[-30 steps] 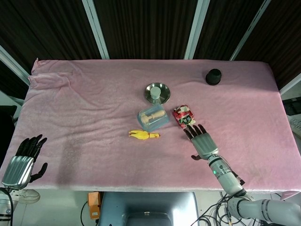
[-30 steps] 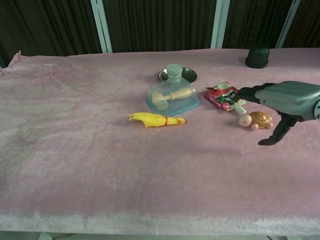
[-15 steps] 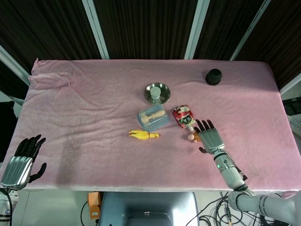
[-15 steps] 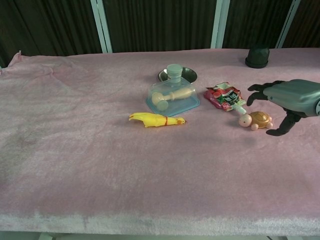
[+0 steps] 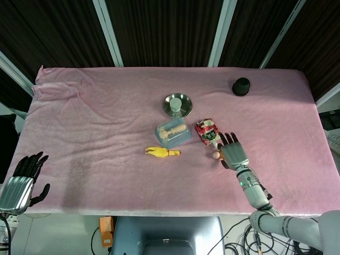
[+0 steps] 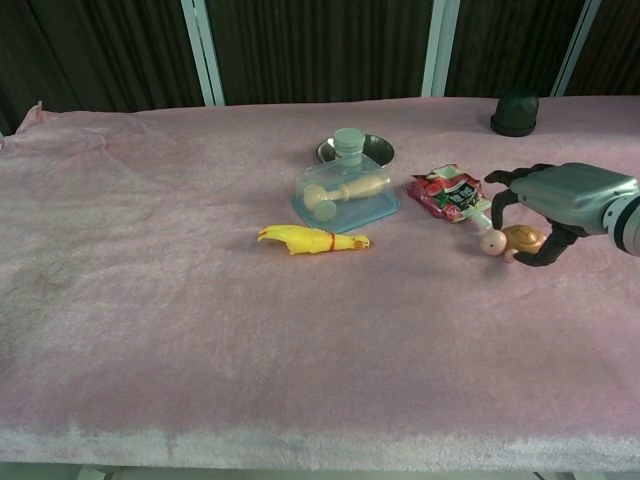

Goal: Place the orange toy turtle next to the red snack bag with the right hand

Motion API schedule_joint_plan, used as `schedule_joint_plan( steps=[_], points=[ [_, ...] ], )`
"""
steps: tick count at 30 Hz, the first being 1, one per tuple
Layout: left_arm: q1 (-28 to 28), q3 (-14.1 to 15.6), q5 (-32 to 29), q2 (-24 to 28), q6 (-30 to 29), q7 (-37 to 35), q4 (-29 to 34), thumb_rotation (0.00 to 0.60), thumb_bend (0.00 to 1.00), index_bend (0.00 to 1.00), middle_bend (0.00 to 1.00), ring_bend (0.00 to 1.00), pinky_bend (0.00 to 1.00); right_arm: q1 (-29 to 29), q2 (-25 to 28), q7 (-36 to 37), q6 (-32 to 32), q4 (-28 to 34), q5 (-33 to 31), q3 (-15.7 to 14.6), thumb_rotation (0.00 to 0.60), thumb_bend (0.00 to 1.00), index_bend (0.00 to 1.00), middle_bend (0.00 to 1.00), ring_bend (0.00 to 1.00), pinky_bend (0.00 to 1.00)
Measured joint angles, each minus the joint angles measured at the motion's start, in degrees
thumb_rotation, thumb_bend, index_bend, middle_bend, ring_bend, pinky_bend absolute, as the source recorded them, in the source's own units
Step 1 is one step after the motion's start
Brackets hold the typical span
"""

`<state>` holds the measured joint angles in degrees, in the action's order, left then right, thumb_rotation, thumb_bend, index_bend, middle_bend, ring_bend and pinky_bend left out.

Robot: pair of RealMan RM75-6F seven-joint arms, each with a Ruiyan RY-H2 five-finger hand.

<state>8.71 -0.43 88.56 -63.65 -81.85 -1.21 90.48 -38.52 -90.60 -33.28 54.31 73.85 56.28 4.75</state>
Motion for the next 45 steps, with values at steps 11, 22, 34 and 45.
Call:
schedule_joint_plan(
  steps=[11, 22, 34, 45],
  points=[
    [0.0, -0.1, -0.2, 0.1, 0.1, -0.2, -0.1, 0.600, 0.41, 0.00, 0.00, 0.00, 0.02, 0.4, -2.4, 0.5, 1.4, -3.3, 1.4, 0.5, 0.600, 0.45, 0.82, 0.09, 0.00, 0.06],
    [0.0, -0.1, -0.2, 0.0, 0.3, -0.3, -0.1, 0.600, 0.41, 0.00, 0.00, 0.00, 0.02, 1.2, -3.7, 0.1, 2.8, -5.0, 2.3, 1.2, 0.600, 0.48, 0.87, 0.14, 0.00, 0.08],
    [0.1, -0.1, -0.4, 0.0, 0.5, -0.2, -0.2, 0.600, 0.41, 0.00, 0.00, 0.00, 0.02, 1.8, -0.3, 1.8, 0.6, -1.7, 3.2, 0.7, 0.600, 0.35, 0.11, 0.00, 0.00, 0.08],
    [0.0, -0.1, -0.6, -0.1, 0.4, 0.2, 0.0, 0.600, 0.41, 0.00, 0.00, 0.00, 0.02, 3.3, 2.7, 6.2, 3.4, 4.8, 9.5, 0.0, 0.600, 0.25, 0.00, 0.00, 0.00, 0.07]
  ],
)
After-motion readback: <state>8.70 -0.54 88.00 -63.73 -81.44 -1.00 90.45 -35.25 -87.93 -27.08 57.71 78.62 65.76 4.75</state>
